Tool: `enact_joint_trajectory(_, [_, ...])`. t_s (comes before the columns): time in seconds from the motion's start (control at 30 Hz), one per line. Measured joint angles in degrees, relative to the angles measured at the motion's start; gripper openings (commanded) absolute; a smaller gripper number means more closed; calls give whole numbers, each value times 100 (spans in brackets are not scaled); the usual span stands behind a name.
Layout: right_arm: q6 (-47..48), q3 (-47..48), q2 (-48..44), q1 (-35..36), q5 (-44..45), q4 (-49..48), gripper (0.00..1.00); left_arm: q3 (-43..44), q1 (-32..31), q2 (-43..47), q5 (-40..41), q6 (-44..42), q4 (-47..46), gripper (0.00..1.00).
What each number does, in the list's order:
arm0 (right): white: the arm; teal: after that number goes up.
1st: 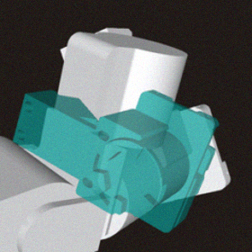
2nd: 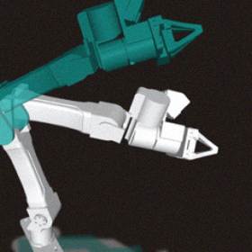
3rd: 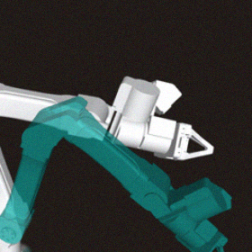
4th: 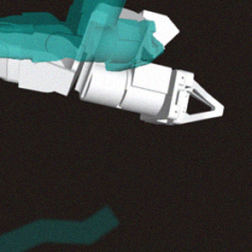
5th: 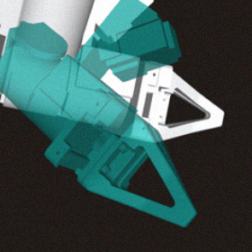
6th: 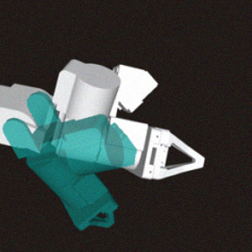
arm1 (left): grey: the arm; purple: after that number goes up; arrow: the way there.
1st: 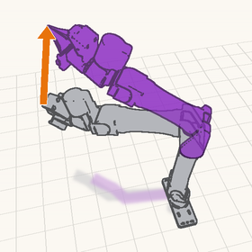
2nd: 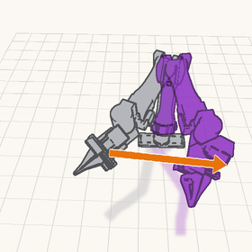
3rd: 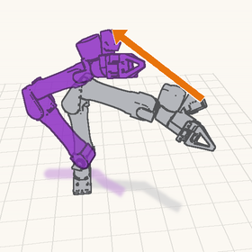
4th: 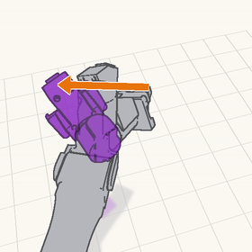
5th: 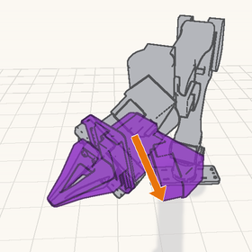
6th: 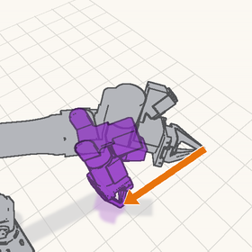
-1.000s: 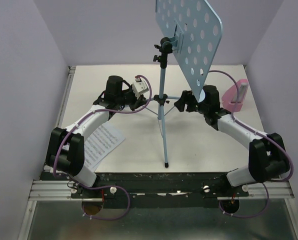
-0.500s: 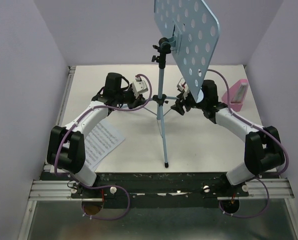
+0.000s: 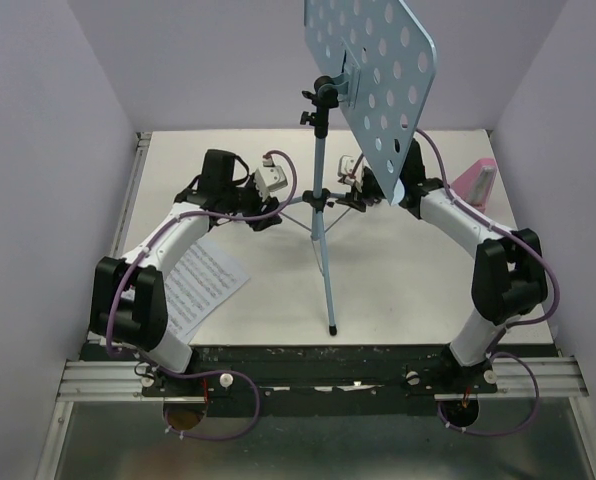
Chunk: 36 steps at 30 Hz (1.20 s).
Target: Pack up the instrument practice props
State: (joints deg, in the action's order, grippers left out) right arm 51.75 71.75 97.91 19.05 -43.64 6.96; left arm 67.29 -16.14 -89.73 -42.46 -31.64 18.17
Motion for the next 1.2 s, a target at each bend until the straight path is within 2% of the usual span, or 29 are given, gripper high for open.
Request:
enact_joint_trajectory(0.13, [404,197,199,2,-160,304,42,-262,13,385,39,127,208,72])
enact_joint_trajectory(0.3, [472,238,350,0,-208,490,24,-675,-52,905,48,282,205,63])
enact_joint_trajectory(0.43, [380,232,334,9,-125,393,7,-726,-127,699,177,407,85,61])
enact_joint_trajectory(0.53, [208,90,240,17,-13,240,3,-658,-129,339,461,420,-199,60])
enact_joint_trajectory(0.7, [-136,-413,-216,22,393,9,4,-323,-129,-404,966,404,-688,60])
enact_joint_trajectory(0.87, [-339,-1036,-852,9,859,-55,12,595,-129,-1191,1353,289,-979,62])
enact_joint_trajectory(0.93, [-376,-1276,-1134,9,1060,-26,17,942,-131,-1456,1384,197,-966,63])
enact_joint_trajectory(1.07, [-575,-1652,-1644,109,1268,118,37,1681,-155,-1982,1550,-33,-1049,65])
enact_joint_trajectory(1.2, [-1239,-1862,-2033,382,1209,382,52,2076,-101,-2186,1650,-114,-1084,69])
